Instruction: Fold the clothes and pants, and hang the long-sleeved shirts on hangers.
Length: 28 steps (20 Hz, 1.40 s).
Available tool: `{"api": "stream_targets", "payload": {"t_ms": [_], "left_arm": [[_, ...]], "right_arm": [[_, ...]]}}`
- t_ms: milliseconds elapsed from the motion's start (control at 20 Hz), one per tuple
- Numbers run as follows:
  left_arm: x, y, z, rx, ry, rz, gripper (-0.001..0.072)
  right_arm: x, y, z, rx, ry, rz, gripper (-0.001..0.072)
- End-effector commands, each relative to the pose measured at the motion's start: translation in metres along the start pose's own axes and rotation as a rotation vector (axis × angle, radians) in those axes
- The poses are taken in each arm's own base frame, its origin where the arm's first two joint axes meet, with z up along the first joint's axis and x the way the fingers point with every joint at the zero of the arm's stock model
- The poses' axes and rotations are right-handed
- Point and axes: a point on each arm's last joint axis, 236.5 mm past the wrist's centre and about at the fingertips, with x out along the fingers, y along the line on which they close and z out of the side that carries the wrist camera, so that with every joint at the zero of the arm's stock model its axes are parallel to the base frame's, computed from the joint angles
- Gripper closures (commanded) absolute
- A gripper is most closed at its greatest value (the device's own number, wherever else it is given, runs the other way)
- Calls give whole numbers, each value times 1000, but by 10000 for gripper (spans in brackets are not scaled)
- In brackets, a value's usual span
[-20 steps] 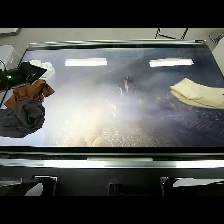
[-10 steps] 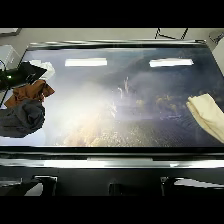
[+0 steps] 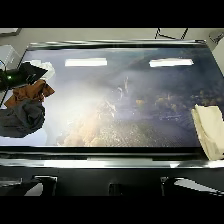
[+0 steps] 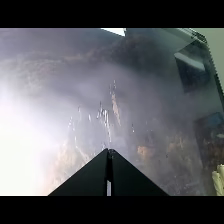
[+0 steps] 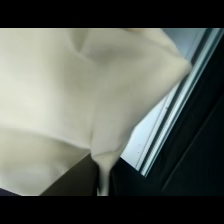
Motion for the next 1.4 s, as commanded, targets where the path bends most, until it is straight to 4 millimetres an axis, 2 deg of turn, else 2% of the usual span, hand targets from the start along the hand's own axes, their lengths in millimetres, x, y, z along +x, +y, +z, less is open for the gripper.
{"api": "stream_targets", "payload": {"t_ms": [0,200,250,300,350,400,450,500,550,600,650,700,750,800,850,900,950,1000,1050,1100,1150,1200,1250,1350], "left_arm": [[0,0,0,0,1,-1,681],[0,0,0,1,1,0,680],[0,0,0,1,0,0,681],[0,0,0,1,0,0,681],[0,-1,0,2,0,-1,681],[0,-1,1,4,-3,-2,681],[-1,-3,3,8,-8,-3,681],[-2,-5,8,25,-21,3,682],[-3,-5,13,65,-34,27,683],[-4,-2,19,114,-45,78,684],[-6,7,25,140,-49,158,684],[-9,23,32,169,-45,280,684],[-13,43,36,205,-26,412,684],[-17,64,34,247,14,553,684],[-19,83,27,276,69,659,682],[-16,100,11,279,152,720,678],[-10,112,-12,240,249,740,554],[-3,122,-43,182,379,749,166],[-2,131,-73,135,510,761,-2],[2,134,-97,150,632,737,-8],[11,128,-109,195,676,662,3],[18,120,-110,221,651,614,164],[22,115,-108,239,616,598,278],[21,112,-110,248,618,595,277]], "right_arm": [[1,-14,0,-8,-17,-53,677],[1,-16,-5,-8,4,-63,676],[1,-17,-6,-9,8,-65,636],[0,-17,-10,-9,23,-67,404],[-3,-17,-15,-17,45,-70,53],[-10,-14,-18,-30,66,-58,11],[-25,-6,-15,-41,60,-36,-1],[-45,7,-4,-48,16,6,-1],[-76,30,15,-72,-72,86,0],[-111,61,34,-133,-183,176,0],[-155,97,49,-234,-324,254,0],[-194,129,54,-331,-444,292,0],[-228,164,49,-437,-554,315,1],[-248,197,34,-521,-611,336,1],[-250,227,7,-608,-597,347,0],[-239,249,-20,-681,-550,340,-1],[-220,266,-47,-734,-486,315,-8],[-201,278,-70,-782,-415,290,-8],[-180,287,-94,-836,-336,263,-8],[-163,290,-114,-884,-261,227,-8],[-148,288,-130,-924,-196,176,-8],[-138,286,-137,-951,-173,121,-8],[-133,286,-140,-969,-172,82,-7],[-130,292,-151,-1001,-167,82,-6]]}}
